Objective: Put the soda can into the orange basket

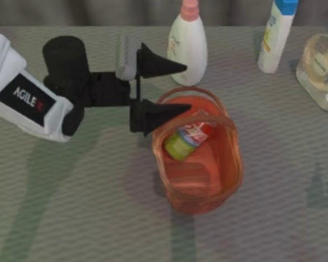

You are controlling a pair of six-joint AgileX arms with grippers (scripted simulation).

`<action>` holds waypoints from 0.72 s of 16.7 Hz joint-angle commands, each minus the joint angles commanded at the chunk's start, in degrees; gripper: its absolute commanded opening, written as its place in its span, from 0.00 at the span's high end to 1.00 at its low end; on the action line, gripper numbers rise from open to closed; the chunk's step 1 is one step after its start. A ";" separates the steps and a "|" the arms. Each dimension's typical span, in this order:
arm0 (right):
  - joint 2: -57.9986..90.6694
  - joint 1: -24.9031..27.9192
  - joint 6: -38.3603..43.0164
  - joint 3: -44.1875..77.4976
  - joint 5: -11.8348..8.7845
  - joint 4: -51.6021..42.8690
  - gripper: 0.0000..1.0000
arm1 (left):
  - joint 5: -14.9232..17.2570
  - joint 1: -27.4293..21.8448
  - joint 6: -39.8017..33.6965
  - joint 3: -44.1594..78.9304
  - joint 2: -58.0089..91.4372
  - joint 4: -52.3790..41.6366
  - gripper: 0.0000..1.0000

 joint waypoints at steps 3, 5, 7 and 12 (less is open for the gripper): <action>0.00 0.00 0.00 0.00 0.00 0.00 0.00 | -0.03 -0.21 0.02 0.03 -0.04 -0.02 0.00; 0.56 0.27 -0.35 0.56 -0.03 -0.54 0.00 | -0.38 -0.13 -0.17 -0.35 -0.60 -0.45 0.00; 3.38 1.48 -2.04 3.37 -0.11 -3.09 0.00 | -2.21 0.39 -1.05 -2.24 -3.49 -2.56 0.00; 20.61 7.51 -10.78 20.28 -0.16 -16.26 0.00 | -12.44 3.47 -4.51 -11.47 -20.42 -12.70 0.00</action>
